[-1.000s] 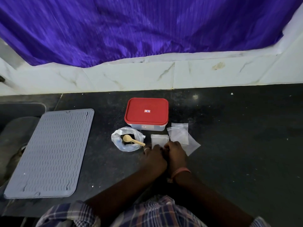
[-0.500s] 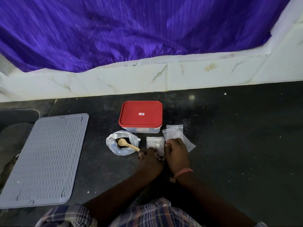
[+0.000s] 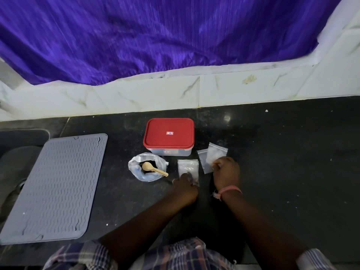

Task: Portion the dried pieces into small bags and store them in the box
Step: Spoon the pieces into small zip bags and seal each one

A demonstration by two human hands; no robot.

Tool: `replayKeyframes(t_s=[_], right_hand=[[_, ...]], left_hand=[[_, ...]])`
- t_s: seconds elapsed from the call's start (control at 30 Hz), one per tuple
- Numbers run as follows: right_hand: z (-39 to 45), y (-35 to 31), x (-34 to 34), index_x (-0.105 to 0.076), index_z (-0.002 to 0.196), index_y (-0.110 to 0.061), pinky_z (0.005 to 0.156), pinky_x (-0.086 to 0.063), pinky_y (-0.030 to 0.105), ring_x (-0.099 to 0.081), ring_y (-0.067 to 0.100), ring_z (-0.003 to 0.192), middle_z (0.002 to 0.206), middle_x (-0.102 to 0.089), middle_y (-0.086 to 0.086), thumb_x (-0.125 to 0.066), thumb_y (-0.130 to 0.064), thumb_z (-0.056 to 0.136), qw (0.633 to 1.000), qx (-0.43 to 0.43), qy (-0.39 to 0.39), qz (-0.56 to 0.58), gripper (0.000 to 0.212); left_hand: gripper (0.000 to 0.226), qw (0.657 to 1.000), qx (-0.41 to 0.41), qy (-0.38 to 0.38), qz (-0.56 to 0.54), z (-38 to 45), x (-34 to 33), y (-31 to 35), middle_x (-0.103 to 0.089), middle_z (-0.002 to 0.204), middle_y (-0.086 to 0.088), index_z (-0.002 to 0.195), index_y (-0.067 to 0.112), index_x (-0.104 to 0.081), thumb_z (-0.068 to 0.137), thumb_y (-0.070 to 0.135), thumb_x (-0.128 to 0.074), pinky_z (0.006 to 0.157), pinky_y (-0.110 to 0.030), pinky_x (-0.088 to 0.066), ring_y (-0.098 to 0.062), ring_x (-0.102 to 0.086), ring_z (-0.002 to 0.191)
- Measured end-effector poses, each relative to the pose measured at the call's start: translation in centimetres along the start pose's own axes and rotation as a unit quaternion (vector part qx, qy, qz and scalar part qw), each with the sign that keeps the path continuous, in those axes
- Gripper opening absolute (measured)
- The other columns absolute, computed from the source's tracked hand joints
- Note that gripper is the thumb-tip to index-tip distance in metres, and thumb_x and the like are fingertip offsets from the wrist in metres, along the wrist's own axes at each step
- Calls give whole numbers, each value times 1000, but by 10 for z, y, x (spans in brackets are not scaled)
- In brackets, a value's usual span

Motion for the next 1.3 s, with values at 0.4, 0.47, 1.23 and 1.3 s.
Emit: replayKeyframes(t_s=[0.4,0.47,1.23,1.3], right_hand=[[-71,-51,7,-71,96,-13,88,-50,32,-61,16,99,103,-66,0,-51,-23,94,969,154,52,189,22],[-83,-58,2,-70,99,-14,94,-49,28,-60,14,104,107,-66,-1,-51,-18,95,971,146,34,187,20],[-134,-197,-31,-63,92,-29,91,-43,39,-44,16,104,107,-49,-4,-68,-31,86,989,32,113,89,8],[-135,-200,-31,-64,86,-31,88,-40,36,-43,14,101,103,-48,-6,-69,-36,85,992,23,118,47,8]], left_hand=[[28,949,-77,90,-293,-17,21,-6,-75,89,1,81,55,-67,78,72,-45,89,-57,-58,-29,-74,89],[37,930,-76,92,-347,-19,37,-4,-72,70,7,71,37,-72,87,65,-54,80,-49,-56,-23,-71,77],[15,867,-106,92,-479,-15,144,-84,-80,91,-11,99,6,-76,85,1,-78,80,-34,-61,-22,-75,83],[17,851,-106,87,-507,-16,145,-84,-79,95,-16,101,2,-74,85,-1,-77,83,-37,-60,-26,-74,86]])
Point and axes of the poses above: each hand's wrist, its own z-axis towards the middle knuckle, its own x-axis out of the back of the hand, y = z × x, the point moved 1 cm from there along z, towards the middle knuckle
